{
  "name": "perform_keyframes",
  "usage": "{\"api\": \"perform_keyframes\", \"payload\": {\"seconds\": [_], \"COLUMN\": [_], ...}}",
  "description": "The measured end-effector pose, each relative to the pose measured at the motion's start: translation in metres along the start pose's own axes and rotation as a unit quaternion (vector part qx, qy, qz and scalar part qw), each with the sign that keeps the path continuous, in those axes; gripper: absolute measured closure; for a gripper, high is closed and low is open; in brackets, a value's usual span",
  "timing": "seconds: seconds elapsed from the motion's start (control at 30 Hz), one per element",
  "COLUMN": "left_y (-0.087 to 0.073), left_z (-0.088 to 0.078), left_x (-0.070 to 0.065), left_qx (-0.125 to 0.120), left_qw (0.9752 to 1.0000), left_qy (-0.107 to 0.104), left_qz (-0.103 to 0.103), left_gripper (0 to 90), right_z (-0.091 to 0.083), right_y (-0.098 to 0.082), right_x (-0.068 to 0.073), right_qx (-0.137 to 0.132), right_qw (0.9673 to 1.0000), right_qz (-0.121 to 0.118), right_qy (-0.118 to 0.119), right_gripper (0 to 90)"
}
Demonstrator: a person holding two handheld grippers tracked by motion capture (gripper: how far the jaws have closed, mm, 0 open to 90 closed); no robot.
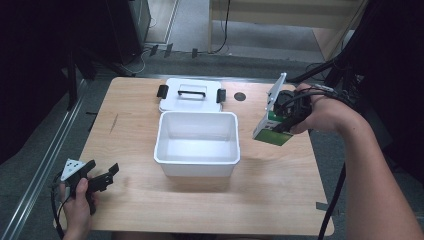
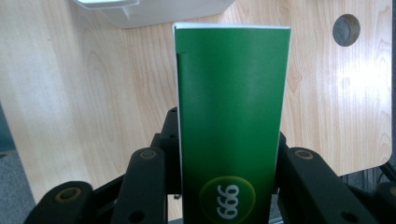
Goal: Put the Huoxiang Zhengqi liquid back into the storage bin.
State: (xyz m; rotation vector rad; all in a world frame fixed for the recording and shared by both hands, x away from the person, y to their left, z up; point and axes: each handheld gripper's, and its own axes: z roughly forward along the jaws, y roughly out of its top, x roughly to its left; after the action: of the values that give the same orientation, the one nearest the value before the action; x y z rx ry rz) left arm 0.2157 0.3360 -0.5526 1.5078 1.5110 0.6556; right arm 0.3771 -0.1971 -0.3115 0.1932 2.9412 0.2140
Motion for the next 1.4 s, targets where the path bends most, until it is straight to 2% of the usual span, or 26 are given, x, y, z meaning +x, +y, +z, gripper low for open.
{"api": "perform_keyframes", "payload": {"seconds": [0.1,0.4,0.5,0.57,0.6,0.73,1.0,1.17,1.4], "left_y": [0.000,0.000,0.000,0.000,0.000,0.000,0.000,0.000,0.000], "left_z": [0.000,0.000,0.000,0.000,0.000,0.000,0.000,0.000,0.000], "left_x": [0.000,0.000,0.000,0.000,0.000,0.000,0.000,0.000,0.000], "left_qx": [0.000,0.000,0.000,0.001,0.001,0.001,0.001,0.000,0.001], "left_qw": [1.0000,1.0000,1.0000,1.0000,1.0000,1.0000,1.0000,1.0000,1.0000], "left_qy": [0.000,0.000,-0.002,-0.002,-0.002,-0.002,-0.001,-0.001,-0.001], "left_qz": [0.002,0.001,0.002,0.002,0.001,0.002,-0.002,-0.002,-0.001], "left_gripper": [8.8,8.8,8.8,8.8,8.8,8.8,8.8,8.8,8.8], "right_z": [-0.004,-0.013,-0.015,-0.016,-0.017,-0.019,-0.022,-0.027,-0.029], "right_y": [0.004,0.016,0.022,0.026,0.028,0.033,0.043,0.050,0.062], "right_x": [0.001,0.001,0.000,0.001,0.000,-0.001,-0.001,-0.002,-0.004], "right_qx": [0.002,0.001,0.003,0.008,0.007,0.000,0.005,0.006,0.006], "right_qw": [0.9999,0.9998,0.9996,0.9997,0.9995,0.9995,0.9992,0.9994,0.9989], "right_qz": [-0.012,-0.017,-0.027,-0.023,-0.030,-0.029,-0.038,-0.033,-0.045], "right_qy": [0.005,0.007,0.009,0.009,0.007,0.008,0.010,0.008,0.008], "right_gripper": [64.9,64.9,64.9,64.9,64.9,64.9,65.0,65.0,64.9]}}
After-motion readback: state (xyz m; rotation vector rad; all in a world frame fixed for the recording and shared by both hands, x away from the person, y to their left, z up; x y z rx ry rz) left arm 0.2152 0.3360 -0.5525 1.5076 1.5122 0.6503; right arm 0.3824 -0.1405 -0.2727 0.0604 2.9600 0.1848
